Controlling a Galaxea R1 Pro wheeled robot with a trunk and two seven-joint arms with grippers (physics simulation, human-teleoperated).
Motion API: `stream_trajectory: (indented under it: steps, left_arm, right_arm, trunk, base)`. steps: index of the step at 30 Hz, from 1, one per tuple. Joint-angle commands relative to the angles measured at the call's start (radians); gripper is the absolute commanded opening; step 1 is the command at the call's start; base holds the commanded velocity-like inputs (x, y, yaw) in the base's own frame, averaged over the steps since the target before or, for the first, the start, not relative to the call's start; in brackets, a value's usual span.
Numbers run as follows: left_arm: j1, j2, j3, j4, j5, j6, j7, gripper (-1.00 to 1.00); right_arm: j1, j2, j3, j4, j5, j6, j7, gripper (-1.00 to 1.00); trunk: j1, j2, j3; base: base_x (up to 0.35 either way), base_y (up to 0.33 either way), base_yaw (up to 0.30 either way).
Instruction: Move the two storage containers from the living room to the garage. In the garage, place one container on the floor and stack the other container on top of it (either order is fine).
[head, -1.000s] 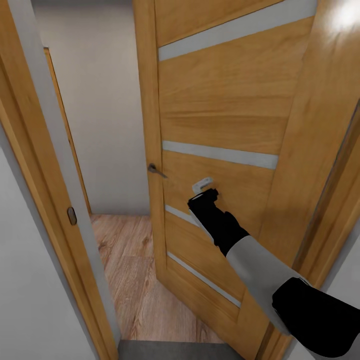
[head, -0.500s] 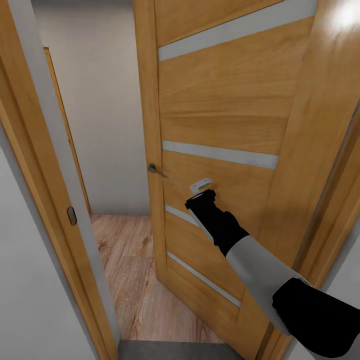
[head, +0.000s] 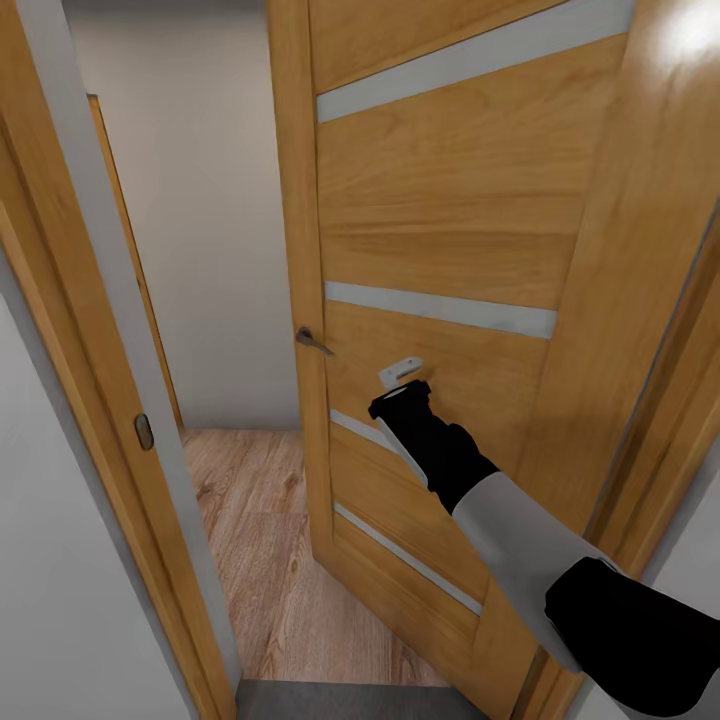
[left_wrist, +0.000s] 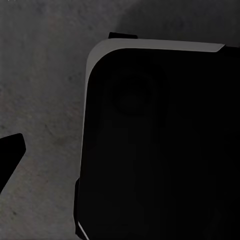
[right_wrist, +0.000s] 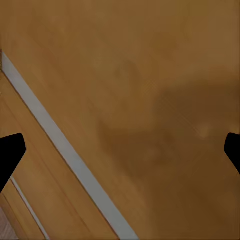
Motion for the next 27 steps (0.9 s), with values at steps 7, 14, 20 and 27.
stream_trajectory:
  steps: [7, 14, 20, 27]
  left_arm:
    - [0.000, 0.000, 0.001, 0.000, 0.009, -0.002, 0.000, 1.00]
    - [0.000, -0.001, 0.000, 0.000, 0.009, -0.002, 0.000, 1.00]
    - [0.000, 0.000, 0.000, 0.000, 0.009, -0.002, 0.000, 1.00]
    - [0.000, 0.000, 0.000, 0.000, 0.009, -0.002, -0.001, 1.00]
  right_arm:
    - [0.000, 0.000, 0.006, -0.016, -0.020, -0.002, 0.013, 1.00]
    - [0.000, 0.000, 0.008, -0.083, -0.025, 0.000, 0.218, 1.00]
    - [0.000, 0.000, 0.010, -0.087, -0.025, 0.002, 0.224, 1.00]
    - [0.000, 0.000, 0.013, -0.087, -0.019, 0.006, 0.219, 1.00]
  trunk:
    - [0.000, -0.001, -0.001]
    - [0.000, -0.001, -0.001]
    - [0.000, -0.001, -0.001]
    - [0.000, -0.001, -0.001]
  base:
    - [0.000, 0.000, 0.000]
    - [0.000, 0.000, 0.000]
    - [0.070, 0.000, 0.000]
    - [0.288, 0.000, 0.000]
